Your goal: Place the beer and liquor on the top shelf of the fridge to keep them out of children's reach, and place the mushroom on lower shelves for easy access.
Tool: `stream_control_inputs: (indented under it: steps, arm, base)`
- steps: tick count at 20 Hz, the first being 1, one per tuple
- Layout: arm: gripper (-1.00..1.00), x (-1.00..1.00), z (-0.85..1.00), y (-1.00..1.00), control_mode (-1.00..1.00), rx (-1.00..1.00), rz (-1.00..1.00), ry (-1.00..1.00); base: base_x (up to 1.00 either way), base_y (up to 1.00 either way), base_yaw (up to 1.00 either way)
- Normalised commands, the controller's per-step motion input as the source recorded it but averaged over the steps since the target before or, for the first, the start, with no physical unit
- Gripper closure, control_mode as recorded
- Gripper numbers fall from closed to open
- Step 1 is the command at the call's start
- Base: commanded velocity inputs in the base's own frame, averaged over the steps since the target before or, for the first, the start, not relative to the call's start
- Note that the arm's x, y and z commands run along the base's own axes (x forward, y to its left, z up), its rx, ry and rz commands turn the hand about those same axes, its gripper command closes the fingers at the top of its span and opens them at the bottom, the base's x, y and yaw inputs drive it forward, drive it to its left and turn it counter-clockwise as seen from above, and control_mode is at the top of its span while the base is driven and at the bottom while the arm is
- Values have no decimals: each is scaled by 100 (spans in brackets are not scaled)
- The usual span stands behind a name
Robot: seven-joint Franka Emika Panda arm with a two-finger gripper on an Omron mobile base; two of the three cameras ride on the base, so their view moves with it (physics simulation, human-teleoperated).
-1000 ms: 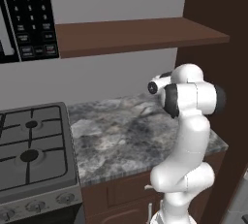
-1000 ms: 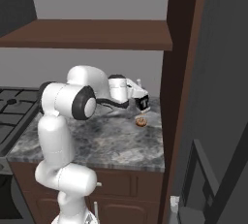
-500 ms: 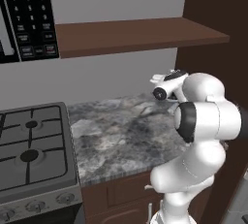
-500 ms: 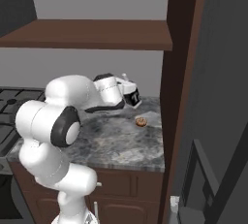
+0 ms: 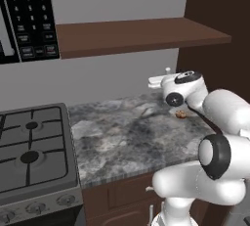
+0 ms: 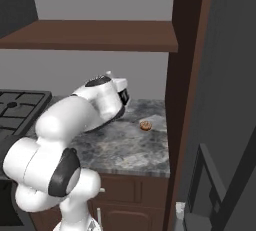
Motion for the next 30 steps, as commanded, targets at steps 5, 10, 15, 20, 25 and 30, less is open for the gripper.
stream_control_inputs:
  steps: [5, 10, 15, 20, 25, 30]
  arm:
    - [100, -61, 91, 47, -100, 0, 22, 22]
    - [100, -75, 76, 48, -100, -7, 13, 28]
    - [100, -64, 99, 50, -100, -3, 1, 29]
    - [100, -57, 100, 36, -100, 0, 0, 23]
    - [100, -50, 100, 29, -100, 0, 0, 23]
    - [100, -50, 92, 22, -100, 0, 0, 24]
  base:
    - [0, 0, 0]
    - [0, 0, 0]
    - [0, 0, 0]
    - [0, 0, 0]
    - [0, 0, 0]
    - [0, 0, 0]
